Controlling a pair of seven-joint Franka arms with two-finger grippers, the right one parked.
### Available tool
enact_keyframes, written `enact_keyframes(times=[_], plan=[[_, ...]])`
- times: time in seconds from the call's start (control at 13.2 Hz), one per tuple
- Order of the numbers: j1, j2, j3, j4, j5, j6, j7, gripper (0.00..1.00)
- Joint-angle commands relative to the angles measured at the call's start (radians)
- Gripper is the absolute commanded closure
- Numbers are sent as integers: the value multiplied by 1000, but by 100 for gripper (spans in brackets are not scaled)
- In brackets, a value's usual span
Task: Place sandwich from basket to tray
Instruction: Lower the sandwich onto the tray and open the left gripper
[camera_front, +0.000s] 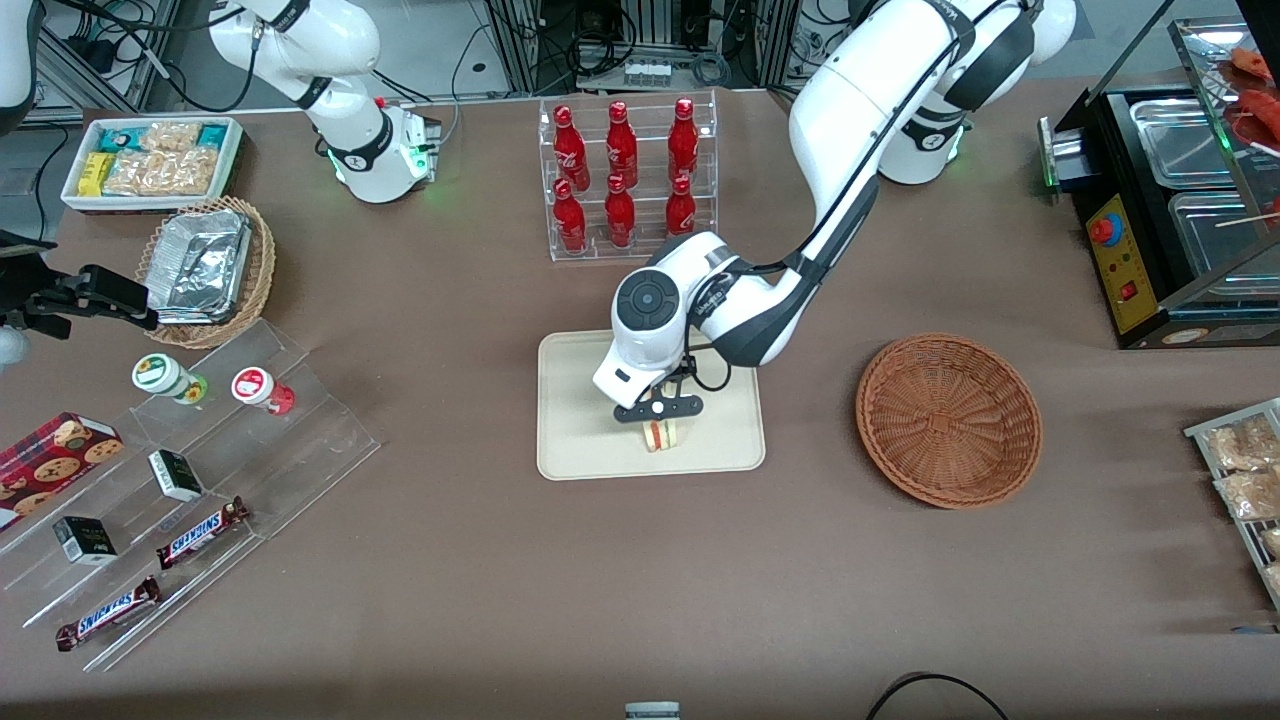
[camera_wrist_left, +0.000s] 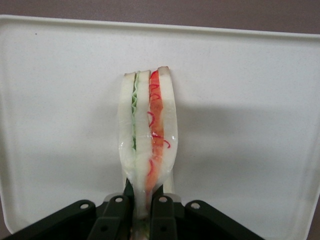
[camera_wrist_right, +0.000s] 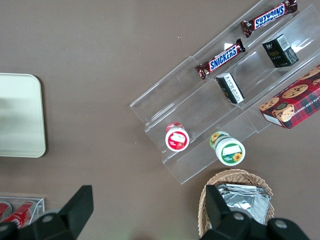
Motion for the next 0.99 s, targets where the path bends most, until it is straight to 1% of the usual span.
enact_keyframes(times=[0.0,0.38,0.83,0.91], plan=[[-5,15,3,29,17,0,17,100],[-5,13,2,29,17,-2,68,100],[-5,13,2,29,12,-2,34,100],[-6,13,2,29,12,0,31,82]])
